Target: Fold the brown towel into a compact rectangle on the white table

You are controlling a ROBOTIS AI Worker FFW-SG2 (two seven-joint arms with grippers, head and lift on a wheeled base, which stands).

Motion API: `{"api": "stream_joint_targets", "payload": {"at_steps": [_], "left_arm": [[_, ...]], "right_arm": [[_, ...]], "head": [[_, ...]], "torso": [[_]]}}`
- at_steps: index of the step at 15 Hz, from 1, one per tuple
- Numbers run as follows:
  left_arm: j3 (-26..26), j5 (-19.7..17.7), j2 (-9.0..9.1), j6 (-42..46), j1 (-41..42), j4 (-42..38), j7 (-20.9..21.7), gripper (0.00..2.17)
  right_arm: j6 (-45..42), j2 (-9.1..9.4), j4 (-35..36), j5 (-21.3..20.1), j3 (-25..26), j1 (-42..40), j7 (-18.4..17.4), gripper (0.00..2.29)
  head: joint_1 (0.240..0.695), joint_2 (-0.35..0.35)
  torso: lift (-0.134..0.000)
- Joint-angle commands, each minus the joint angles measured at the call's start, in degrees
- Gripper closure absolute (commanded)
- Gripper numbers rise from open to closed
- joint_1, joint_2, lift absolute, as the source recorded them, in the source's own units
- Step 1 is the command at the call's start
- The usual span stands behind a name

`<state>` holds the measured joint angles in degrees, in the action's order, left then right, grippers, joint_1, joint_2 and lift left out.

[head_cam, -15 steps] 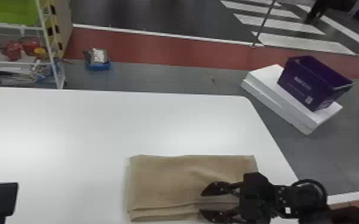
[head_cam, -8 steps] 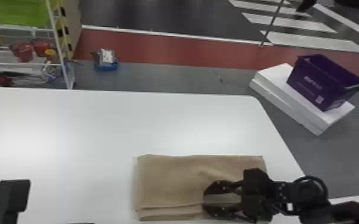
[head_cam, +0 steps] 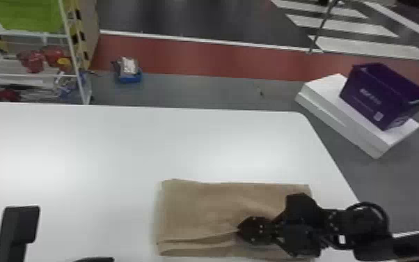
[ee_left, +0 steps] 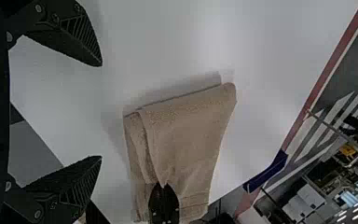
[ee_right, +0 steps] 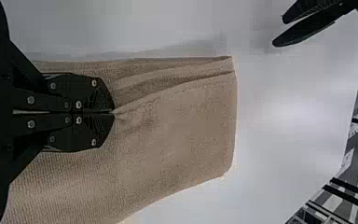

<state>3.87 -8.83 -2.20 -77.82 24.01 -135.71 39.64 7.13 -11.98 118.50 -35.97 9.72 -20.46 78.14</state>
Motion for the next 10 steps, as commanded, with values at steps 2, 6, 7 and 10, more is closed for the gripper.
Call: {"api": "stream_joint_targets", "payload": {"at_steps": [2, 6, 7, 10], "left_arm": [[-0.4, 0.6, 0.0, -0.2, -0.9, 0.5, 0.0, 0.21], [-0.5, 0.8, 0.09, -0.5, -1.7, 1.2, -0.2, 0.21], [-0.6, 0.8, 0.0, -0.5, -2.0, 1.3, -0.2, 0.21], [-0.8, 0.8, 0.09, -0.9, -2.5, 1.5, -0.2, 0.2]], "right_arm": [[2.1, -0.5, 5.3, 1.0, 0.2, -2.9, 0.2, 1.68], [5.7, -1.56, 6.6, 0.6, -0.9, -4.3, 0.2, 1.68], [6.2, -1.56, 5.4, -0.2, -2.2, -4.1, 0.2, 1.67], [8.3, -1.73, 3.5, -0.3, -5.0, -3.8, 0.2, 1.55]], "head": [[0.695, -0.194], [0.695, -0.189], [0.695, -0.19], [0.695, -0.188]], "torso": [[-0.123], [-0.123], [-0.123], [-0.123]]}}
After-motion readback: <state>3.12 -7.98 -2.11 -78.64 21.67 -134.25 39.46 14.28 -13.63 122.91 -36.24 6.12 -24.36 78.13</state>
